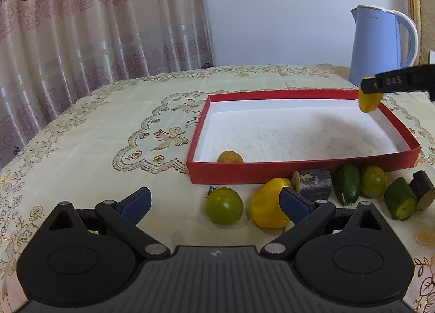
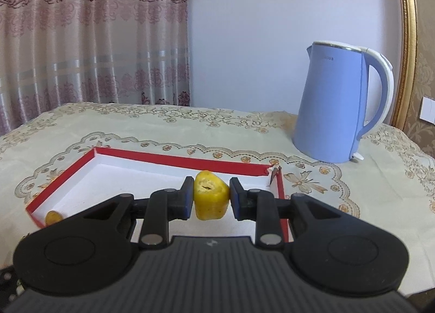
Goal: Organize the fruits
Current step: 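Lift the yellow pepper piece over the tray and open the right gripper, then move the left gripper to the green tomato and grasp it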
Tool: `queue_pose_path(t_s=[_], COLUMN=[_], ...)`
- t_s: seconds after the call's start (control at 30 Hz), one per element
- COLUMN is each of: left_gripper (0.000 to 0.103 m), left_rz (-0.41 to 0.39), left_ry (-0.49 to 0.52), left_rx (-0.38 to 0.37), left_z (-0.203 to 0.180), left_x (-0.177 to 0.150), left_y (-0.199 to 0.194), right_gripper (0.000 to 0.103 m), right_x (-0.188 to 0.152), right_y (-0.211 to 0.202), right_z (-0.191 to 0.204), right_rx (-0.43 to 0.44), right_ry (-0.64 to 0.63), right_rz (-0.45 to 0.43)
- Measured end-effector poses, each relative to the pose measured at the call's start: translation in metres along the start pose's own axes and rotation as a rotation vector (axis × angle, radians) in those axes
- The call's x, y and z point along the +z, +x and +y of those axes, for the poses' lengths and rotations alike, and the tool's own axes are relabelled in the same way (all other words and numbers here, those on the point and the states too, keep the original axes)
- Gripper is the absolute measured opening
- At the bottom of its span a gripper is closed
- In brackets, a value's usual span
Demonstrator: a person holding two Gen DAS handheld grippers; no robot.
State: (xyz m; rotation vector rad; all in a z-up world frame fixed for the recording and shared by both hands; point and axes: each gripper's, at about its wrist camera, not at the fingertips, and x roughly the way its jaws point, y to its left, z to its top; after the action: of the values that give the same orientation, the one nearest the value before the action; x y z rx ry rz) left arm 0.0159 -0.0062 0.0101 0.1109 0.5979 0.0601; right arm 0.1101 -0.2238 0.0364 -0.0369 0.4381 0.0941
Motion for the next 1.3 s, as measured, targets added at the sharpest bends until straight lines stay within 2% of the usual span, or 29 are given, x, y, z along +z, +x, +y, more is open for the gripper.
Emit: queue_pose_path(t_s=[0.43, 0.8, 0.83, 0.87, 1.03, 1.1, 1.17, 1.23, 1.3], left_gripper=[0.101, 0.101, 0.101, 0.101, 0.101, 0.101, 0.101, 0.101, 0.101], left_rz=[-0.005, 0.005, 0.005, 0.006, -0.010, -0.020, -0.029, -0.038, -0.048], left_ry=[0.018, 0.011, 0.012, 0.013, 0.034, 0.039, 0.043, 0.053, 0.063], left_rx=[-0.020, -0.037, -0.042, -0.046, -0.074, -0.102, -0.135, -0.165, -0.181], left_z=[-0.001, 0.006, 0.007, 0.008, 0.009, 0.010, 0.010, 0.009, 0.007], left_x=[-0.007, -0.012, -0.013, -0.014, -0.022, -0.025, -0.027, -0.029, -0.030], left_y=[-0.002, -0.002, -0.002, -0.003, -0.008, -0.011, -0.012, -0.012, -0.012], right_gripper=[0.026, 0.027, 0.031, 0.044, 0.051, 0.064, 0.090, 0.102, 0.103], right_x=[0.009, 0.012, 0.011, 0.011, 0.015, 0.014, 0.008, -0.002, -0.013], right_y=[0.051, 0.079, 0.080, 0.079, 0.055, 0.036, 0.014, -0.007, -0.030], right_z=[-0.004, 0.003, 0.003, 0.004, 0.003, 0.000, -0.001, 0.000, 0.003], right_rx=[-0.010, -0.033, -0.033, -0.036, -0.032, -0.009, 0.035, 0.055, 0.038], right_ry=[0.025, -0.018, -0.016, -0.009, 0.020, 0.055, 0.078, 0.076, 0.063], right_rz=[0.078, 0.139, 0.145, 0.137, 0.075, 0.055, 0.045, 0.039, 0.018])
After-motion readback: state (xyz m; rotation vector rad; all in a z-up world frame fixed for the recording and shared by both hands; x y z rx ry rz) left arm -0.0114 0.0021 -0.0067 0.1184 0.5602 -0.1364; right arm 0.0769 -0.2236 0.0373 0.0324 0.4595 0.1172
